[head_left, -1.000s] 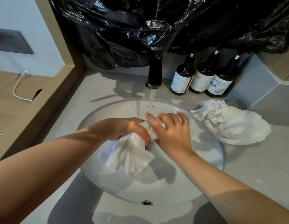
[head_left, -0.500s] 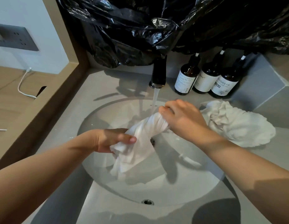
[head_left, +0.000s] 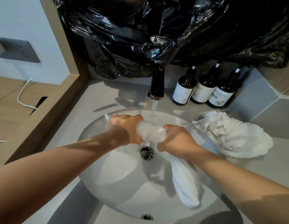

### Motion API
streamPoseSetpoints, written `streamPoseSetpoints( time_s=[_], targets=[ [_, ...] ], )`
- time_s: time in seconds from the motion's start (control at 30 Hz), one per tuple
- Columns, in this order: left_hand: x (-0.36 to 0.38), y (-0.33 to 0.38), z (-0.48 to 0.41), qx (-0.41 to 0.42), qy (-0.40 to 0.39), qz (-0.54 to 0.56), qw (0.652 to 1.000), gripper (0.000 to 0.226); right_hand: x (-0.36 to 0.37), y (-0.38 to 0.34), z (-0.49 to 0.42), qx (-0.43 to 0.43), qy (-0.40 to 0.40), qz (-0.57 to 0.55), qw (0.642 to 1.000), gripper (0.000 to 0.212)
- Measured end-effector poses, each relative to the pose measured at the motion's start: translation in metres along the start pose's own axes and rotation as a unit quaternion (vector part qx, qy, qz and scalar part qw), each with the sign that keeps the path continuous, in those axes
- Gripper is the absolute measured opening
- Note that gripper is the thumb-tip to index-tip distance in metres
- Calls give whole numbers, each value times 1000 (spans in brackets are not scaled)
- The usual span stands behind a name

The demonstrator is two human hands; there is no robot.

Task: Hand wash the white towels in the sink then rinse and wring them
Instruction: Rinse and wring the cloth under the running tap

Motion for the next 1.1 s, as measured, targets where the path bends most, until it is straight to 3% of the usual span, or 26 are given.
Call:
streamPoseSetpoints(
  time_s=[0.17, 0.3, 0.37, 0.47, 0.53, 0.7, 0.87, 1.0, 1.1],
  targets=[
    [-10, 4, -7, 53, 124, -81, 987, 45, 28, 9, 8, 69, 0, -291, 954, 23],
    [-4, 1, -3, 126, 282, -55, 950, 37, 35, 5, 13, 66, -34, -351, 933, 14],
    [-2, -1, 3, 146, 302, 13, 942, 34, 33, 7, 12, 63, -54, -342, 936, 13],
    [16, 0, 10, 98, 136, 1, 986, 69, 30, 11, 8, 68, -102, -315, 941, 14],
    [27, 3, 16, 89, 52, -3, 995, 91, 28, 12, 7, 66, -138, -272, 950, 12],
    [30, 10, 15, 101, 60, 52, 992, 48, 14, 21, 3, 87, -197, -138, 967, 29],
    [28, 31, 14, 99, -22, 111, 989, 43, -9, 26, 6, 100, -240, -68, 963, 29],
    [46, 36, 15, 95, -109, 156, 977, 42, -3, 49, 8, 141, -225, 21, 964, 66],
    [65, 34, 17, 87, -185, 246, 948, 42, 4, 53, 11, 144, -205, 5, 968, 73]
  ],
)
Point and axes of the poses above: each hand's wrist, its own z-axis away from the middle knuckle, its own x-axis out of the palm, y = z × x, the point moved 6 cm from there along -z, towards the middle knuckle, and after that the axes turned 5 degrees about -y, right-handed, at the moved point
